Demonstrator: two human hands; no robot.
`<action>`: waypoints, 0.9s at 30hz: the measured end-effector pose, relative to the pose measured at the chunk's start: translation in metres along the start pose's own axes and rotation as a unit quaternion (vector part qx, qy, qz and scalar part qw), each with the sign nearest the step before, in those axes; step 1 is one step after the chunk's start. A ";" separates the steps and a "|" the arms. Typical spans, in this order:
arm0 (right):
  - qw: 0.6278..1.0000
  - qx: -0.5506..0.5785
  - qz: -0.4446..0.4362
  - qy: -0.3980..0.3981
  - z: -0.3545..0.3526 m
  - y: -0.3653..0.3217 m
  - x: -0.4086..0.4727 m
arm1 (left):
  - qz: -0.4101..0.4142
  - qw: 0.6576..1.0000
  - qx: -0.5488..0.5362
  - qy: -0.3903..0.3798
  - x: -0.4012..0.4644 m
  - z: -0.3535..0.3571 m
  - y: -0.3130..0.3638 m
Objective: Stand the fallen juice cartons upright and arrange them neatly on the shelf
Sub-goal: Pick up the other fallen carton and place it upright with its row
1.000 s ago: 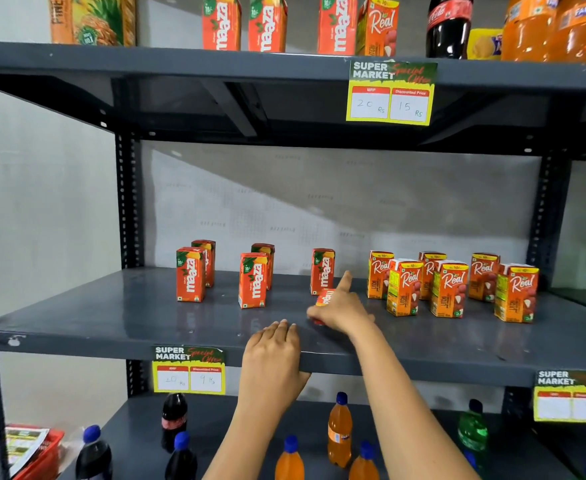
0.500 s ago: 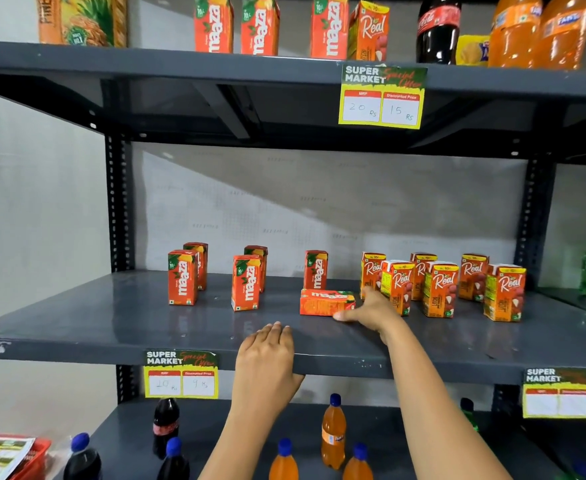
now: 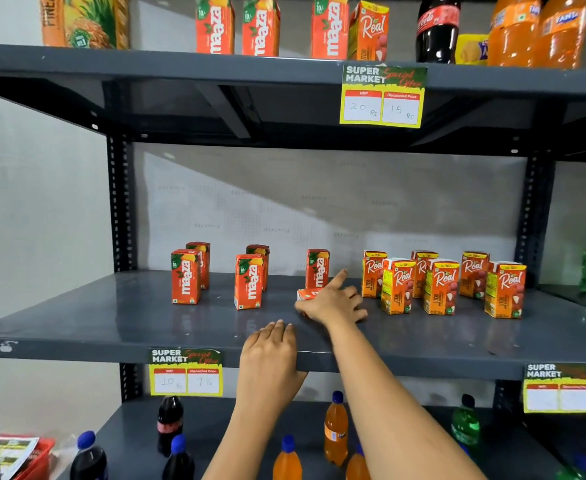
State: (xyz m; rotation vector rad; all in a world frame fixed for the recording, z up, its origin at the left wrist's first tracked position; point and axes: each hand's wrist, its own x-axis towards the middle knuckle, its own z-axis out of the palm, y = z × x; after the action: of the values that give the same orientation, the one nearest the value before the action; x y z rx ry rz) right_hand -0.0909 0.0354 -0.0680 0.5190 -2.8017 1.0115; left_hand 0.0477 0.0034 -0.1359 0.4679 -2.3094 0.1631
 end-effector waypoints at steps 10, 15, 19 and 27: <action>0.950 0.177 -0.254 -0.042 -0.026 0.033 0.016 | -0.013 1.000 0.007 -0.024 0.006 0.005 -0.004; 0.888 0.121 -0.437 0.082 -0.026 0.019 0.010 | -0.021 0.999 0.019 -0.028 0.001 0.003 -0.012; 0.869 0.046 -0.479 0.120 -0.027 0.032 0.013 | -0.026 0.999 0.026 -0.028 -0.004 0.006 -0.013; 0.861 0.020 -0.489 0.138 -0.035 0.038 0.015 | -0.016 0.999 0.024 -0.040 0.006 0.005 -0.002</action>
State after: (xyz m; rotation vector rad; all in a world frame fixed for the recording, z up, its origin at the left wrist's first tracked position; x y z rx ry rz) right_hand -0.1190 0.0808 -0.0603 1.4463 -1.8185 0.7843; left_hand 0.0413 -0.0015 -0.1346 0.5435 -2.3785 0.1880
